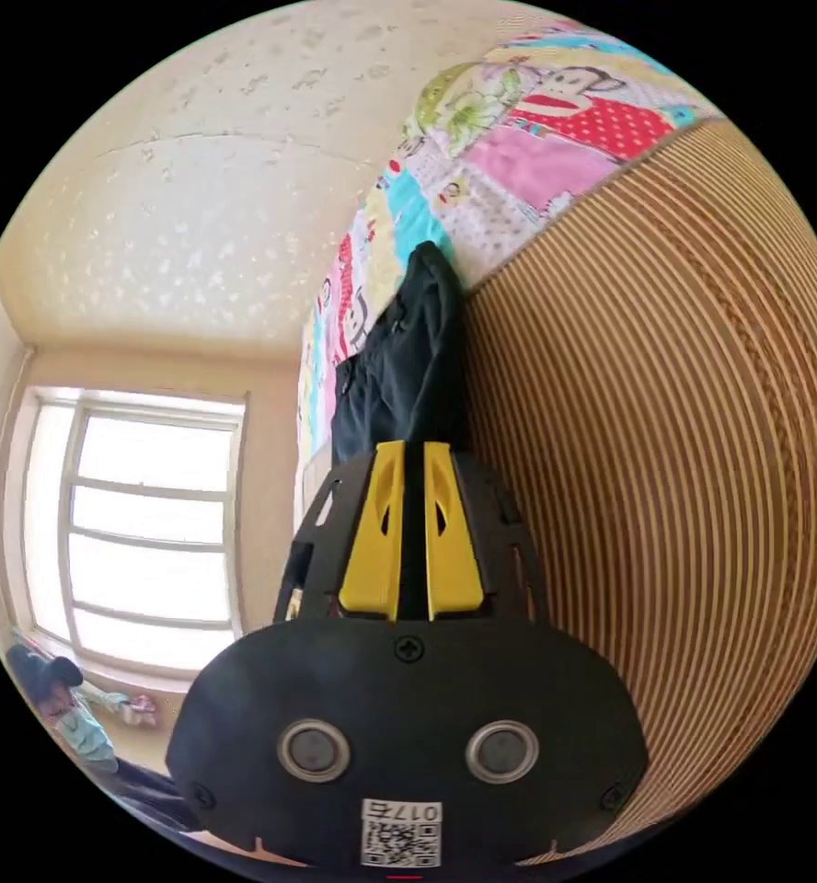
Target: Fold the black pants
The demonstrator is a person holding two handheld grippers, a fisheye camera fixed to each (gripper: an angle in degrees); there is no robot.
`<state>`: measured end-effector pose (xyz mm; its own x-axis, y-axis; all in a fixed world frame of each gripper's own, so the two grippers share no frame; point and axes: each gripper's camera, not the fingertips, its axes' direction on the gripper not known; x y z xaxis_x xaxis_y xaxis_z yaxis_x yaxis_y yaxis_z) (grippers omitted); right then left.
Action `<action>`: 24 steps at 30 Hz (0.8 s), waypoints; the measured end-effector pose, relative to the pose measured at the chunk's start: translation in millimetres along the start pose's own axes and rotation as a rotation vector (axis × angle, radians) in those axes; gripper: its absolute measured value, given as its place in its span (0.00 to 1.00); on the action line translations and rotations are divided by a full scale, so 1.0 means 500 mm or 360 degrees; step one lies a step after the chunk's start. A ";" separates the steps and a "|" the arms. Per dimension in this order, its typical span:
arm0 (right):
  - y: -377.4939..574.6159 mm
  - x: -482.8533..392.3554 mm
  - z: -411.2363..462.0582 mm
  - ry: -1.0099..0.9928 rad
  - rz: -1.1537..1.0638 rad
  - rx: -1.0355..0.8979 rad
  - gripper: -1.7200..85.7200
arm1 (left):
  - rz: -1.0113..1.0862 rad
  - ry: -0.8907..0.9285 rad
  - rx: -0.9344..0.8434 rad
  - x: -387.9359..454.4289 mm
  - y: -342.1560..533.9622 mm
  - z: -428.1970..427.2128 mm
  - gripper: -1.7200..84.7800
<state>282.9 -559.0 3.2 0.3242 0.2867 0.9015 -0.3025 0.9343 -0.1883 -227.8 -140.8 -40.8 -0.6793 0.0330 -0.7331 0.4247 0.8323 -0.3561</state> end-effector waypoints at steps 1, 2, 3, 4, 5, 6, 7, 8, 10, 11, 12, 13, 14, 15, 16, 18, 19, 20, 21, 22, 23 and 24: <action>0.003 -0.084 0.023 0.0167 -0.0162 -0.0011 0.07 | -0.0002 0.0043 0.0020 0.001 0.002 -0.024 0.07; 0.015 -0.172 0.055 0.0264 -0.0326 -0.0021 0.07 | -0.0012 0.0149 0.0074 0.002 0.008 -0.072 0.07; 0.023 -0.214 0.074 0.0282 -0.0397 -0.0028 0.07 | -0.0052 0.0248 0.0124 0.000 0.014 -0.120 0.06; 0.043 -0.291 0.114 0.0285 -0.0517 -0.0033 0.06 | -0.0070 0.0282 0.0144 -0.001 0.017 -0.143 0.06; 0.063 -0.359 0.162 0.0253 -0.0615 -0.0051 0.06 | -0.0097 0.0320 0.0182 -0.003 0.024 -0.189 0.06; 0.072 -0.388 0.192 0.0238 -0.0649 -0.0079 0.06 | -0.0117 0.0329 0.0228 -0.008 0.030 -0.233 0.07; 0.086 -0.430 0.265 0.0229 -0.0661 -0.0167 0.06 | -0.0125 0.0338 0.0255 -0.013 0.032 -0.256 0.07; 0.102 -0.448 0.343 0.0230 -0.0640 -0.0251 0.07 | -0.0163 0.0355 0.0313 -0.033 0.034 -0.303 0.07; 0.141 -0.436 0.463 0.0261 -0.0613 -0.0431 0.08 | -0.0313 0.0333 0.0399 -0.082 0.034 -0.372 0.07; 0.179 -0.421 0.541 0.0363 -0.0617 -0.0652 0.09 | -0.0385 0.0235 0.0411 -0.112 0.029 -0.412 0.07; 0.199 -0.416 0.571 0.0404 -0.0633 -0.0770 0.09 | -0.0474 0.0033 0.0359 -0.138 0.022 -0.447 0.08; 0.245 -0.424 0.584 0.0362 -0.0757 -0.0844 0.10 | -0.0501 -0.0085 0.0318 -0.145 0.017 -0.463 0.09; 0.293 -0.435 0.560 0.0315 -0.0881 -0.0833 0.10 | -0.0512 -0.0307 0.0259 -0.148 0.008 -0.490 0.11; 0.318 -0.437 0.542 0.0307 -0.0928 -0.0830 0.11 | -0.0474 -0.0451 0.0244 -0.137 0.002 -0.512 0.13; 0.371 -0.430 0.499 0.0285 -0.0986 -0.0845 0.11 | -0.0443 -0.0488 0.0242 -0.130 -0.002 -0.521 0.13; 0.450 -0.390 0.414 0.0262 -0.0969 -0.0852 0.11 | -0.0337 -0.0556 0.0220 -0.102 -0.020 -0.539 0.14; 0.499 -0.349 0.356 0.0272 -0.0889 -0.0835 0.11 | -0.0306 -0.0568 0.0205 -0.096 -0.027 -0.539 0.14; 0.548 -0.303 0.299 0.0269 -0.0792 -0.0809 0.11 | -0.0237 -0.0599 0.0173 -0.083 -0.041 -0.534 0.15; 0.571 -0.280 0.272 0.0265 -0.0733 -0.0789 0.11 | -0.0188 -0.0659 0.0139 -0.071 -0.053 -0.522 0.15; 0.612 -0.233 0.227 0.0262 -0.0589 -0.0762 0.12 | -0.0170 -0.0693 0.0113 -0.067 -0.060 -0.514 0.15; 0.642 -0.191 0.195 0.0261 -0.0432 -0.0740 0.12 | -0.0152 -0.0760 0.0044 -0.063 -0.071 -0.493 0.15; 0.651 -0.174 0.180 0.0245 -0.0360 -0.0707 0.12 | -0.0147 -0.0821 -0.0036 -0.063 -0.080 -0.468 0.14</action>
<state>75.7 -298.8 -101.5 0.4756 0.0635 0.8774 0.1894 0.9666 -0.1726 -363.2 -45.8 132.2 -0.3281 -0.3129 -0.8913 0.3601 0.8308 -0.4243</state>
